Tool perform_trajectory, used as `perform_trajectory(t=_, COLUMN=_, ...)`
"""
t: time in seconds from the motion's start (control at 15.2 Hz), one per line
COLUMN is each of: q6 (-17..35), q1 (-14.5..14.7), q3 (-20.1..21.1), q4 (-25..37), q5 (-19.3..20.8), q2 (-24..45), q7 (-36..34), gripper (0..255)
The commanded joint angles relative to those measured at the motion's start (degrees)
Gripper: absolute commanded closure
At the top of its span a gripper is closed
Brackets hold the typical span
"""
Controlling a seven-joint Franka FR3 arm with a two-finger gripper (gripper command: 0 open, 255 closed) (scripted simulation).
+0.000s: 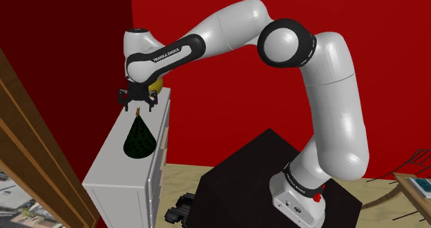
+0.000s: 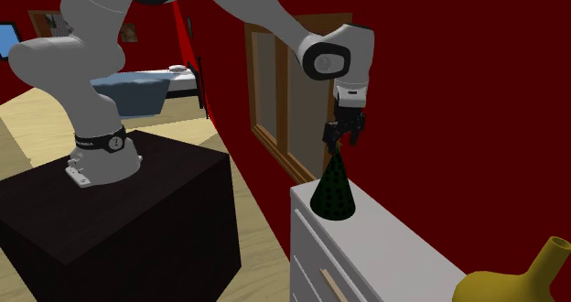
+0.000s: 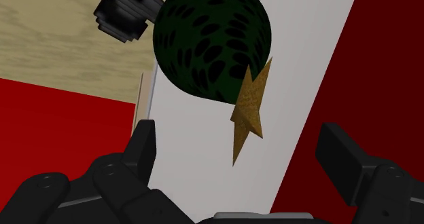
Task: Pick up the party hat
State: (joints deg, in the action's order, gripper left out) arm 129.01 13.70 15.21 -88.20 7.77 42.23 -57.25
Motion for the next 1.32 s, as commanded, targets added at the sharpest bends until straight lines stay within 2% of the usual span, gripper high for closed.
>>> perform_trajectory(t=0.0, q6=0.22, q1=0.0, q3=-0.04, q4=0.02, q5=0.04, q2=0.2, q7=0.02, gripper=0)
perform_trajectory(t=0.07, q6=0.22, q1=0.01, q3=-0.04, q4=0.03, q5=0.04, q2=0.22, q7=0.02, gripper=255)
perform_trajectory(t=0.66, q6=0.22, q1=0.0, q3=-0.04, q4=0.02, q5=0.04, q2=0.2, q7=0.02, gripper=255)
perform_trajectory(t=1.25, q6=-4.37, q1=-0.5, q3=0.72, q4=0.59, q5=-0.86, q2=-3.86, q7=0.25, gripper=255)
